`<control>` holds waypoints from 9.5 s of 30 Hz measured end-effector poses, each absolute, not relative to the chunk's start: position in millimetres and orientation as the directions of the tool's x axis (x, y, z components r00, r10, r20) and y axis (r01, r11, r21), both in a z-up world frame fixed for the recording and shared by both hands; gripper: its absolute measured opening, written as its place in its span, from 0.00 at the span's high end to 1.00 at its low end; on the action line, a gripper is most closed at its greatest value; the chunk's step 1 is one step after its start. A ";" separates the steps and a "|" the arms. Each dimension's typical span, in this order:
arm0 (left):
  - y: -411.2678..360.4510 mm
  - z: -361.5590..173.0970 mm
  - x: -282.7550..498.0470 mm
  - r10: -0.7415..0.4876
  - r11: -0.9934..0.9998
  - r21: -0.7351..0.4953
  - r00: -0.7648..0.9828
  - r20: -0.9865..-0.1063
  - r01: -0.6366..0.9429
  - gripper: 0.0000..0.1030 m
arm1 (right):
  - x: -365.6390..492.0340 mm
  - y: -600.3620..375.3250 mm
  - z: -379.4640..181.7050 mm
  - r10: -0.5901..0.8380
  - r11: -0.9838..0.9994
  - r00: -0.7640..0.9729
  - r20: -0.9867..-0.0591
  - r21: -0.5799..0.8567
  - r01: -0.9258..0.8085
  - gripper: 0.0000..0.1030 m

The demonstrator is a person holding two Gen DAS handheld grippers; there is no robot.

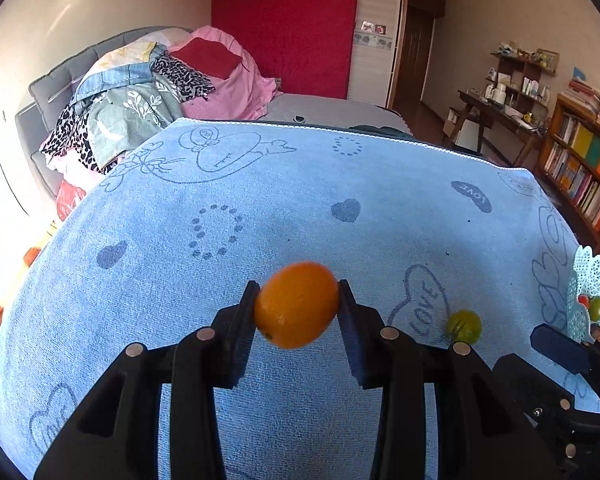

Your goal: Organize fruits

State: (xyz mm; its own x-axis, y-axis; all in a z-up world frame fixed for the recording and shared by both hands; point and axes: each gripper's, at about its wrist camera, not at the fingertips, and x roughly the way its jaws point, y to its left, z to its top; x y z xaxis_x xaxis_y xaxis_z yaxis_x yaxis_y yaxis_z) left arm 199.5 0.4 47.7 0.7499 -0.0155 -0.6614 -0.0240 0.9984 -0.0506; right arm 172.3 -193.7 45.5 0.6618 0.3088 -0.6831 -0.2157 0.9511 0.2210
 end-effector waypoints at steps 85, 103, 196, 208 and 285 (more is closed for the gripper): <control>-84.0 48.4 152.0 -0.161 0.970 0.049 0.783 -0.601 0.237 0.62 | 75.5 -296.6 96.0 0.137 0.957 0.817 -0.560 0.289 0.037 0.65; -105.9 49.9 137.5 -0.237 0.948 0.015 0.737 -0.632 0.318 0.62 | 28.7 -409.1 91.2 -0.026 0.895 0.834 -0.552 0.358 0.265 0.65; -182.6 98.8 98.8 -0.145 0.930 0.236 0.871 -0.470 0.282 0.05 | 4.5 -418.7 119.2 -0.038 0.900 0.856 -0.516 0.355 0.254 0.03; -180.3 108.4 75.3 -0.120 0.926 0.279 0.901 -0.417 0.253 0.05 | -5.7 -403.2 134.5 -0.071 0.944 0.856 -0.512 0.244 0.224 0.03; -212.0 93.9 76.8 -0.038 0.870 0.429 0.900 -0.434 0.244 0.05 | 13.3 -354.2 97.5 -0.128 0.988 0.745 -0.655 -0.153 0.035 0.03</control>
